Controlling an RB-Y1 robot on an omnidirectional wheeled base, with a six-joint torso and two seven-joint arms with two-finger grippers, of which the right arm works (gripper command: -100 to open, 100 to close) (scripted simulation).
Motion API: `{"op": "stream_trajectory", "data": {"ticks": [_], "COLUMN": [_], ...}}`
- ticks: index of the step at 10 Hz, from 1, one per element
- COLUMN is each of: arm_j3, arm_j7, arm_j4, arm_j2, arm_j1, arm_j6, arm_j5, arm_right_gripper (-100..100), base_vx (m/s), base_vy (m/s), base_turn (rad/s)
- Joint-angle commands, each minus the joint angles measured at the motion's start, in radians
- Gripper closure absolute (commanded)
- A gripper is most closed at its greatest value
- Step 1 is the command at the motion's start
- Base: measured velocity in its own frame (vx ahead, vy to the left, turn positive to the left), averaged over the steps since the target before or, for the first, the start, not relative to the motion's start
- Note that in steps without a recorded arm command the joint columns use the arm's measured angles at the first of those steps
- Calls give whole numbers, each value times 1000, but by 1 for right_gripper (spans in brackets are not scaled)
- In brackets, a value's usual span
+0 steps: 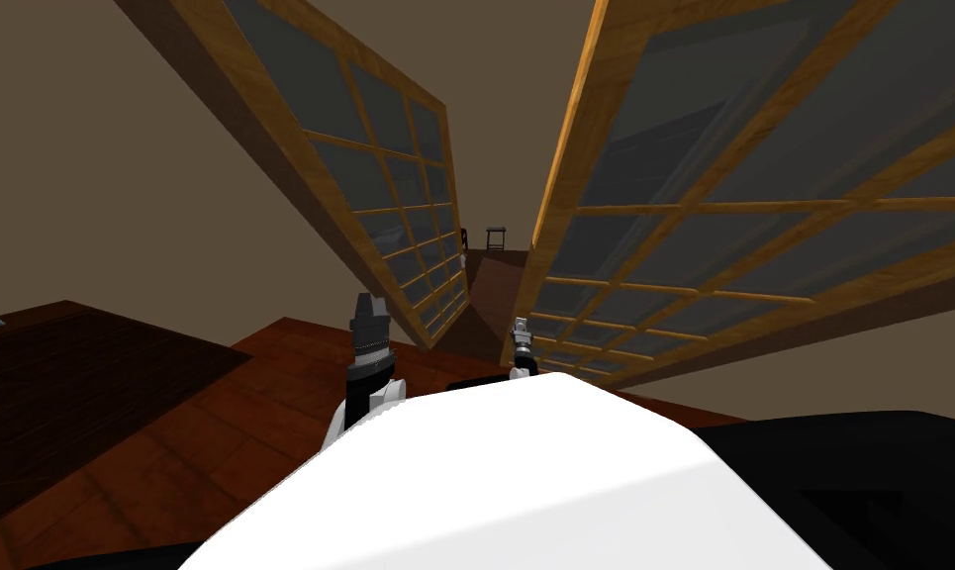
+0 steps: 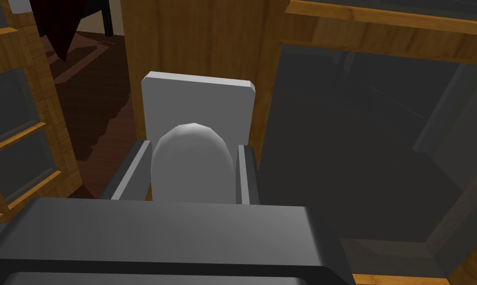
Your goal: Push the door open
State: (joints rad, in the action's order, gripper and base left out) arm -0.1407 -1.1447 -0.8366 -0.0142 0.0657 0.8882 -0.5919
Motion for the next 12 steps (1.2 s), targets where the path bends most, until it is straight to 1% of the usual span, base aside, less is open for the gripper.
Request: {"op": "stream_trajectory", "data": {"ticks": [1, 4, 8, 11, 12], "arm_j3": [12, 36, 79, 110, 110], "arm_j7": [3, 8, 18, 26, 26], "arm_j4": [-5, -3, -1, 1, 1], "arm_j2": [-11, -27, -45, -52, -52], "arm_j1": [-4, -7, -11, -14, -14], "arm_j6": [3, 5, 9, 12, 12], "arm_j5": [-6, -21, -47, -67, -67], "arm_right_gripper": [100, 100, 100, 100, 100], "base_vx": [176, 196, 194, 171, 110], "base_vy": [-4, -5, -14, 3, -4], "base_turn": [-41, -39, -45, -52, -29]}}
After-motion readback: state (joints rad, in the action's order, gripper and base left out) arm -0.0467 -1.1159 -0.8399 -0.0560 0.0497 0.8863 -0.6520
